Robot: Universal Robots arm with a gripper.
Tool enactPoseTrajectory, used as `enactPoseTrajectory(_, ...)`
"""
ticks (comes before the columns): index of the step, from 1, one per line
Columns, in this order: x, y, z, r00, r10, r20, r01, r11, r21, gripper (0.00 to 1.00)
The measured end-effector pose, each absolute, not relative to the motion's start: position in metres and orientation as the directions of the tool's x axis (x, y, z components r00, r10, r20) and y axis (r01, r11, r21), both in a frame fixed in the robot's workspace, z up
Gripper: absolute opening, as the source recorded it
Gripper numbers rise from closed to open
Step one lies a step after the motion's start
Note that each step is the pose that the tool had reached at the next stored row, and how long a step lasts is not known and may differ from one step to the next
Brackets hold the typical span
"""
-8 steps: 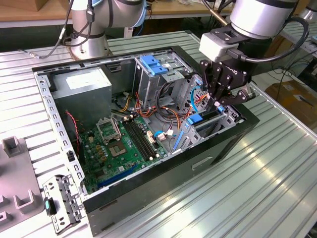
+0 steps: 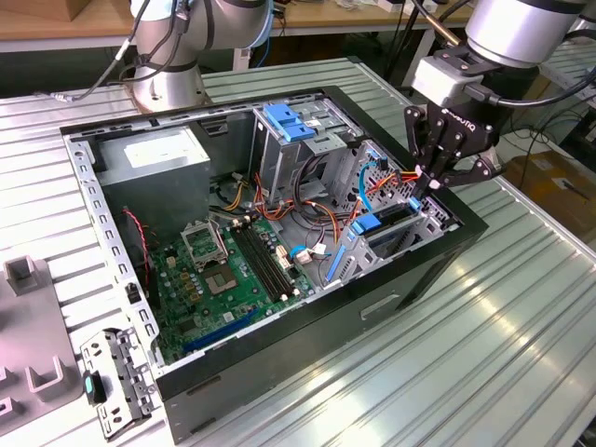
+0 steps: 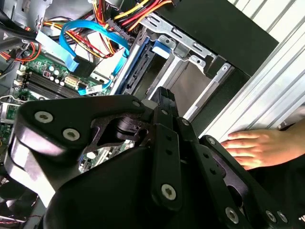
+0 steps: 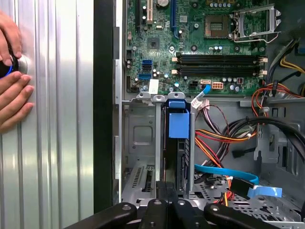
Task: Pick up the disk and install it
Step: 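Insert the first disk wire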
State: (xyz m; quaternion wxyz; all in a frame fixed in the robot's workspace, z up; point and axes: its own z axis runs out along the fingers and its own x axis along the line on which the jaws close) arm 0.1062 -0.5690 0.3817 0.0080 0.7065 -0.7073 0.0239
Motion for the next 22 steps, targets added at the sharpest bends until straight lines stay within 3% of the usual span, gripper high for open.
enactPoseTrajectory(5,0.108,-0.569,0.382,0.114,-0.993,0.045,-0.993,-0.115,-0.023,0.11)
enactPoseTrajectory(22,0.139,-0.563,0.387,0.125,-0.991,0.045,-0.992,-0.126,-0.019,0.11)
